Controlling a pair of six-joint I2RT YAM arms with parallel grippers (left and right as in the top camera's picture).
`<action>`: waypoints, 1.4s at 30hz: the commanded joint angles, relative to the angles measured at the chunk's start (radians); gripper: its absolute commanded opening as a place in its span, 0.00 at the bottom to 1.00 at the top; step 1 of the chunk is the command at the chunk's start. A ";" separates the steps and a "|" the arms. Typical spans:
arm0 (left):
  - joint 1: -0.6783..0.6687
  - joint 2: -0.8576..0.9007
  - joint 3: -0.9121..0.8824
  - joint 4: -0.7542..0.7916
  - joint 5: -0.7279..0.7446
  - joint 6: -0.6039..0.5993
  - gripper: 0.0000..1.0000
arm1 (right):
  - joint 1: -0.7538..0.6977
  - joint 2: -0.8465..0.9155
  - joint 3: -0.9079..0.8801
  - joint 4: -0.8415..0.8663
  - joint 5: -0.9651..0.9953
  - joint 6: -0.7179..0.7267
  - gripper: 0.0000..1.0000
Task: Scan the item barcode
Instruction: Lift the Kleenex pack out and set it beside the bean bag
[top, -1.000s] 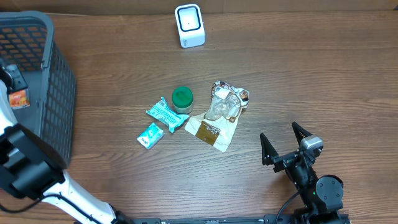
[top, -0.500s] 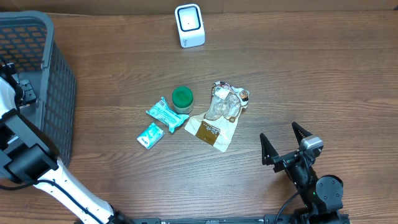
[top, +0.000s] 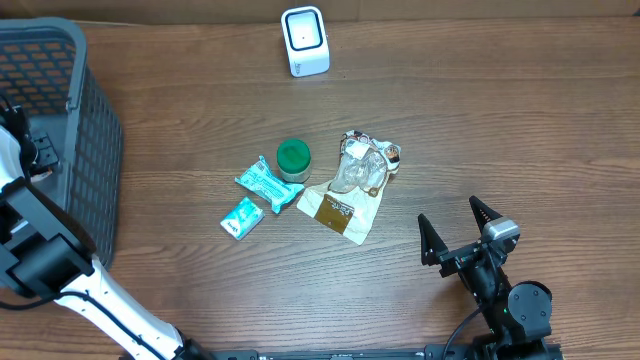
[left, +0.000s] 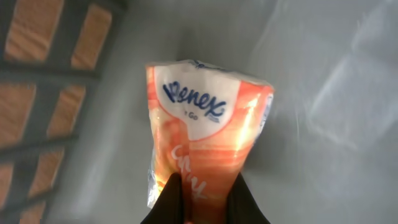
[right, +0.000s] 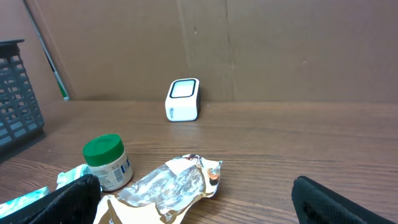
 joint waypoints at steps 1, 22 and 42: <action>-0.010 -0.124 -0.010 -0.025 0.015 -0.098 0.04 | 0.005 -0.008 -0.010 0.005 -0.005 0.005 1.00; -0.225 -0.863 -0.010 -0.264 0.808 -0.346 0.04 | 0.005 -0.008 -0.010 0.005 -0.005 0.005 1.00; -0.947 -0.514 -0.493 -0.307 0.303 -0.453 0.04 | 0.005 -0.008 -0.010 0.005 -0.005 0.005 1.00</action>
